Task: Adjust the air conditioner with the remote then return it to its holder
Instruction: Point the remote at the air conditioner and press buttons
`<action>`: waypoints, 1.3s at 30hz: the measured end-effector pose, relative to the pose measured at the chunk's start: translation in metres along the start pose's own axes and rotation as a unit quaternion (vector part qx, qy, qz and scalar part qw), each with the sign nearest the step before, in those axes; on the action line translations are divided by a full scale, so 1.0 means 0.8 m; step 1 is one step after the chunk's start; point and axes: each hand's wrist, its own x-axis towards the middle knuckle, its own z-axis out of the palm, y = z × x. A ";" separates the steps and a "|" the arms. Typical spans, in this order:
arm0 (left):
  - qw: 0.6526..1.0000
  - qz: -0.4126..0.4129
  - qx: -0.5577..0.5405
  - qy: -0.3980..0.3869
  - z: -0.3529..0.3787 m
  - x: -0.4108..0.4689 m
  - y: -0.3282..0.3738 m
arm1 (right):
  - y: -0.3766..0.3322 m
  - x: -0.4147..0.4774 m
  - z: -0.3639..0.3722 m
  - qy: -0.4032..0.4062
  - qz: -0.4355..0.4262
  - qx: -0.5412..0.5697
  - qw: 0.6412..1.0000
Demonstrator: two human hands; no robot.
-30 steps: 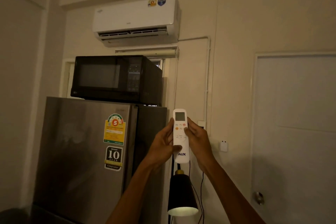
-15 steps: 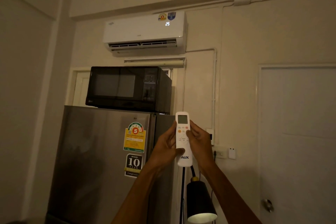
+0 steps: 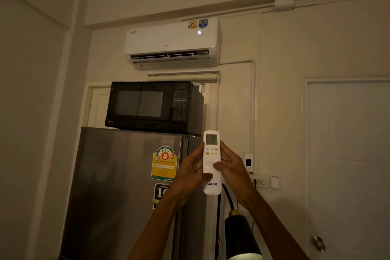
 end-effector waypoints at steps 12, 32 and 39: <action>1.000 0.012 -0.011 -0.020 -0.005 0.008 -0.001 | -0.007 0.000 -0.011 -0.064 0.009 0.012 0.998; 0.999 0.031 -0.025 -0.036 0.006 0.023 -0.014 | -0.002 0.003 -0.029 -0.089 0.026 -0.006 0.996; 0.999 0.033 -0.024 -0.035 0.008 0.024 -0.019 | 0.003 0.003 -0.032 -0.090 0.029 -0.029 0.995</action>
